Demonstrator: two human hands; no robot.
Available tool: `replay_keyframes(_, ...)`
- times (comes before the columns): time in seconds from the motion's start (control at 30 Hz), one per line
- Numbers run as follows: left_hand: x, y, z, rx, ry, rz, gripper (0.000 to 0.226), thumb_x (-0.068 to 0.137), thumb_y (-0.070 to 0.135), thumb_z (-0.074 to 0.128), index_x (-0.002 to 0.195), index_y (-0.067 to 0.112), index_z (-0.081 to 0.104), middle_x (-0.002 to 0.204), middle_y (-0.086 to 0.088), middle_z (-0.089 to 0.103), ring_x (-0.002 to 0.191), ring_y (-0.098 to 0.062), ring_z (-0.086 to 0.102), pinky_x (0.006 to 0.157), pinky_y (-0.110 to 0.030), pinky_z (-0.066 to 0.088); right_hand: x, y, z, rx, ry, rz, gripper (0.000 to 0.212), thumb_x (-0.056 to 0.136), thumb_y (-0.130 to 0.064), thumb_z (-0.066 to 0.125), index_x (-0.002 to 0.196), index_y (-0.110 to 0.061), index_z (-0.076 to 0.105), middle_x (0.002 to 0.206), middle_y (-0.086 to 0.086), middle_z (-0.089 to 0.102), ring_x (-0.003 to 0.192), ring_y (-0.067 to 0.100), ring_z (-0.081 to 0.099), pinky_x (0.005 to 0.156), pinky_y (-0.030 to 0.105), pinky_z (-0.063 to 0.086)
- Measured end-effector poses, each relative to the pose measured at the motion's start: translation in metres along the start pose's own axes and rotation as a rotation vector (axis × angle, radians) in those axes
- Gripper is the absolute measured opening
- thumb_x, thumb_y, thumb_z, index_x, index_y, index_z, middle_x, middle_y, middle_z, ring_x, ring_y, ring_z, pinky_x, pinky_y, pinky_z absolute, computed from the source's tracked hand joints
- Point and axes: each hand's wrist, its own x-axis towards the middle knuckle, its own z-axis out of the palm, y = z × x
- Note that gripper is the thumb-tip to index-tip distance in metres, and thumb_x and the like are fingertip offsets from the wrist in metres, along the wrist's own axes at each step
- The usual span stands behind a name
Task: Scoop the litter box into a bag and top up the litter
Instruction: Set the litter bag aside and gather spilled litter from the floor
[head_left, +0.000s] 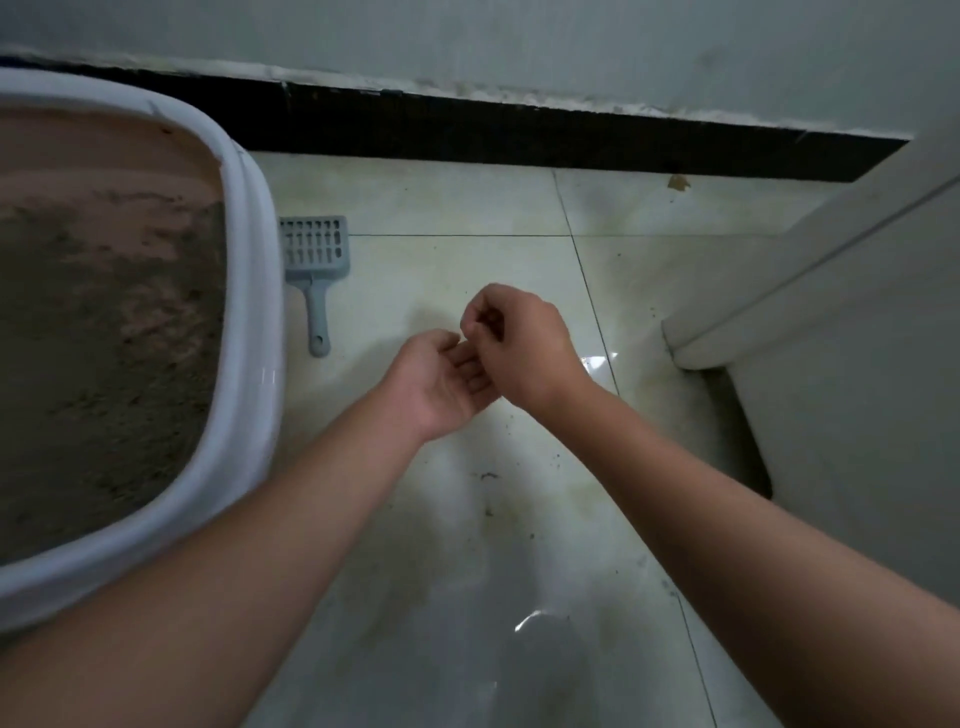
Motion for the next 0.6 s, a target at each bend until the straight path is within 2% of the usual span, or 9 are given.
replay_keyframes(0.07,0.005,-0.015,-0.007,-0.136,0.010,0.009,0.039,0.101,0.018,0.030,0.084,0.003,0.062,0.059,-0.011,0.066,0.045,-0.021,0.063,0.044,-0.024,0.052,-0.013,0.011,0.004,-0.050,-0.030,0.013,0.018,0.084,-0.006,0.053,0.080,-0.022,0.062,0.072,-0.009,0.065,0.068,0.005,0.061,0.064,0.025,0.053)
replay_keyframes(0.17,0.017,-0.033,-0.020,-0.290,-0.011,0.043,0.040,0.101,0.022,0.031,0.098,0.000,0.064,0.067,-0.013,0.069,0.050,-0.021,0.066,0.048,-0.023,0.052,-0.032,0.028,0.014,-0.051,-0.015,0.036,0.022,0.086,-0.006,0.056,0.077,-0.027,0.057,0.069,-0.019,0.060,0.070,-0.004,0.058,0.060,0.009,0.044)
replay_keyframes(0.2,0.019,-0.039,-0.022,-0.321,-0.020,0.054,0.041,0.101,0.024,0.031,0.102,0.000,0.065,0.070,-0.013,0.070,0.054,-0.021,0.067,0.053,-0.024,0.054,-0.037,0.031,0.017,-0.050,-0.013,0.038,0.026,0.086,-0.006,0.056,0.075,-0.029,0.055,0.066,-0.023,0.058,0.069,-0.006,0.057,0.059,0.008,0.042)
replay_keyframes(0.3,0.029,-0.060,-0.032,-0.330,-0.023,0.076,0.044,0.100,0.027,0.031,0.104,0.003,0.067,0.080,-0.010,0.073,0.072,-0.021,0.069,0.082,-0.030,0.054,-0.050,0.041,0.034,-0.064,-0.020,0.053,0.022,0.084,-0.008,0.059,0.079,-0.029,0.064,0.071,-0.019,0.063,0.070,0.001,0.059,0.064,0.017,0.046)
replay_keyframes(0.4,0.031,-0.074,-0.035,-0.310,-0.005,0.089,0.046,0.100,0.028,0.029,0.101,0.004,0.068,0.093,-0.012,0.075,0.079,-0.021,0.073,0.071,-0.027,0.058,-0.060,0.046,0.047,0.026,0.009,0.060,0.022,0.082,-0.008,0.063,0.082,-0.030,0.070,0.078,-0.017,0.068,0.075,0.001,0.063,0.069,0.017,0.050)
replay_keyframes(0.43,0.032,-0.077,-0.036,-0.312,-0.001,0.099,0.047,0.101,0.028,0.029,0.100,0.004,0.069,0.095,-0.013,0.075,0.081,-0.022,0.073,0.072,-0.028,0.058,-0.062,0.047,0.048,0.057,0.023,0.068,0.021,0.081,-0.010,0.064,0.081,-0.030,0.069,0.079,-0.016,0.069,0.074,0.001,0.063,0.069,0.018,0.051)
replay_keyframes(0.5,0.033,-0.077,-0.037,-0.328,-0.005,0.129,0.047,0.100,0.028,0.030,0.100,0.003,0.069,0.097,-0.015,0.074,0.085,-0.026,0.073,0.082,-0.035,0.056,-0.064,0.054,0.045,0.085,0.080,0.075,0.015,0.080,-0.013,0.065,0.078,-0.028,0.067,0.076,-0.013,0.067,0.072,0.004,0.062,0.066,0.022,0.051)
replay_keyframes(0.6,0.036,-0.066,-0.038,-0.405,-0.016,0.182,0.043,0.100,0.024,0.033,0.105,-0.002,0.066,0.103,-0.018,0.072,0.095,-0.029,0.072,0.092,-0.040,0.052,-0.052,0.081,0.029,0.007,0.196,0.105,0.009,0.083,-0.016,0.066,0.085,-0.024,0.069,0.079,-0.011,0.066,0.072,0.005,0.061,0.068,0.023,0.051)
